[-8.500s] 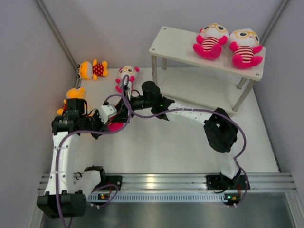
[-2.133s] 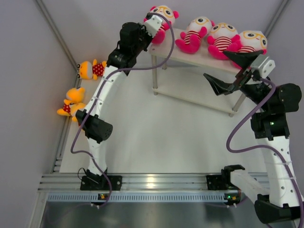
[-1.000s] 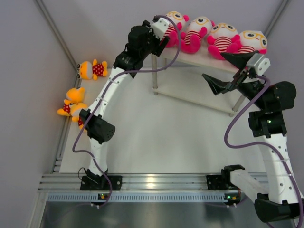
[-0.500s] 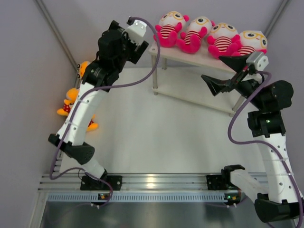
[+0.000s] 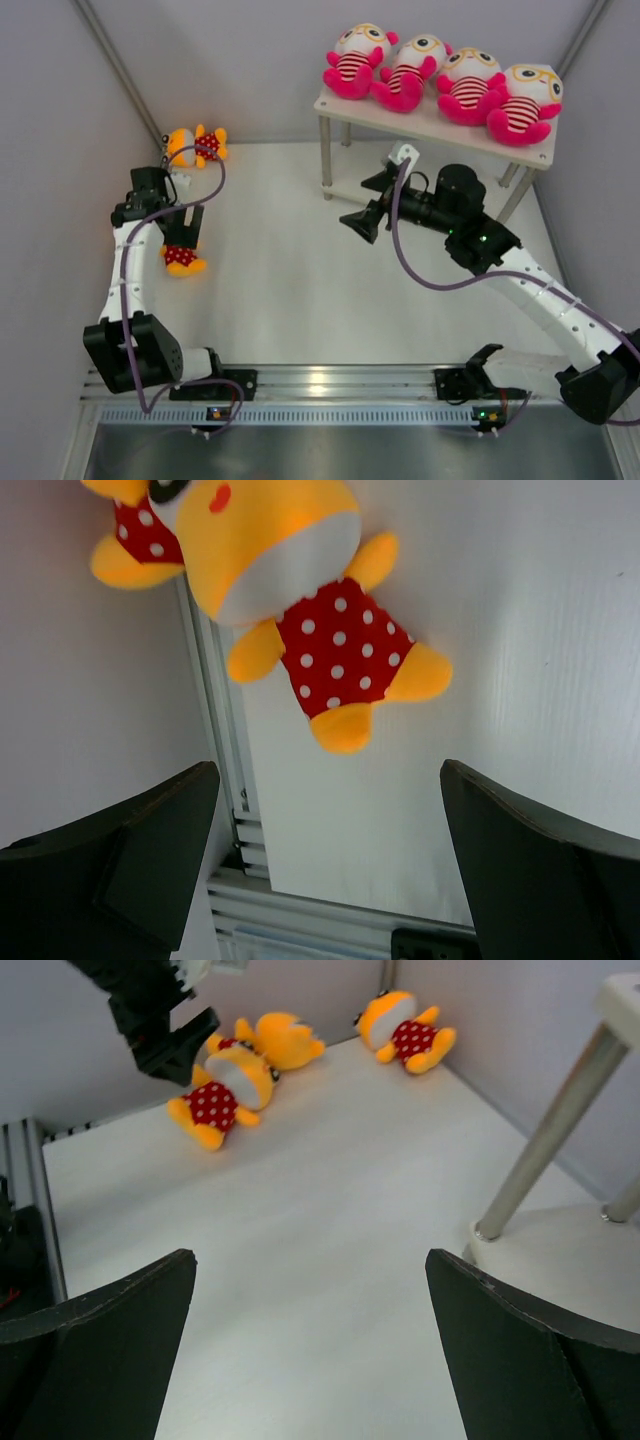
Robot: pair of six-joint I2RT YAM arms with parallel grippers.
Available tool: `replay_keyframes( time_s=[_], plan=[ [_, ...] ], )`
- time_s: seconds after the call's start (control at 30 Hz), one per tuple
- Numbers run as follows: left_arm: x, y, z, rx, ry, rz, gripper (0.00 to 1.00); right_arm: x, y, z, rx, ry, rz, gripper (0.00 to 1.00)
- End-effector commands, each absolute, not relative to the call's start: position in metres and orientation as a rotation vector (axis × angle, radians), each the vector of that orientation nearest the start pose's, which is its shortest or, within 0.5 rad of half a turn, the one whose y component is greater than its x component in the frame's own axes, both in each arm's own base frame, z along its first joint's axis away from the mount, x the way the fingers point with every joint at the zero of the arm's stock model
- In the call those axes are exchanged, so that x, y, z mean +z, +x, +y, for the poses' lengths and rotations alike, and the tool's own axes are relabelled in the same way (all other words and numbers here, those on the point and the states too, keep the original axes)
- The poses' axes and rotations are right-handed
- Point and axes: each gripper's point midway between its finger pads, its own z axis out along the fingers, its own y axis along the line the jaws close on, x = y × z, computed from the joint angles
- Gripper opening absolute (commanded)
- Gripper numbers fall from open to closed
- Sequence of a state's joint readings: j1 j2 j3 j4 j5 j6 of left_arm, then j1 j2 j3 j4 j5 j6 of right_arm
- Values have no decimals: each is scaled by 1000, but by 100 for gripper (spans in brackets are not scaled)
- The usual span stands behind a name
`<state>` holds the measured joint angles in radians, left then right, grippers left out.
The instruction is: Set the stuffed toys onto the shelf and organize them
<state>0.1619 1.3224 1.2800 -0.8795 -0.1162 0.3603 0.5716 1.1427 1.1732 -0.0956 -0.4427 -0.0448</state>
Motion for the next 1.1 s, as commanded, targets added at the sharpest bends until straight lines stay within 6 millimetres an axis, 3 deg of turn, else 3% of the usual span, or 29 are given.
replay_keyframes(
  time_s=[0.0, 0.07, 0.13, 0.33, 0.4, 0.6, 0.73, 0.77, 0.83, 0.87, 0.9, 0.93, 1.03, 1.07],
  plan=[
    [183, 304, 97, 316, 92, 2537, 98, 345, 266, 288, 767, -915, 1429, 99],
    [168, 304, 113, 389, 67, 2570, 98, 335, 259, 299, 799, -954, 1417, 99],
    [168, 317, 122, 437, 73, 2537, 98, 327, 258, 304, 812, -971, 1431, 100],
    [147, 370, 146, 505, 26, 2584, 96, 311, 273, 312, 761, -1017, 1449, 100],
    [126, 373, 155, 545, 2, 2645, 93, 312, 278, 314, 745, -1026, 1452, 99],
    [96, 368, 159, 464, -62, 2710, 93, 299, 292, 325, 725, -1087, 1497, 99],
    [64, 356, 165, 385, -103, 2794, 76, 296, 301, 337, 753, -1087, 1520, 99],
    [59, 352, 168, 358, -126, 2803, 61, 300, 303, 339, 758, -1079, 1513, 99],
    [55, 346, 164, 273, -125, 2805, 41, 304, 303, 341, 771, -1067, 1508, 99],
    [56, 343, 166, 259, -134, 2802, 20, 306, 304, 341, 773, -1058, 1499, 99],
    [55, 341, 163, 240, -115, 2804, 7, 307, 303, 341, 776, -1053, 1497, 99],
    [57, 342, 157, 192, -107, 2789, 0, 307, 303, 341, 778, -1051, 1497, 99],
    [84, 348, 136, 65, -45, 2687, 0, 306, 300, 342, 787, -1044, 1510, 99],
    [106, 353, 124, 2, -26, 2607, 0, 304, 296, 344, 795, -1050, 1512, 99]
  ],
)
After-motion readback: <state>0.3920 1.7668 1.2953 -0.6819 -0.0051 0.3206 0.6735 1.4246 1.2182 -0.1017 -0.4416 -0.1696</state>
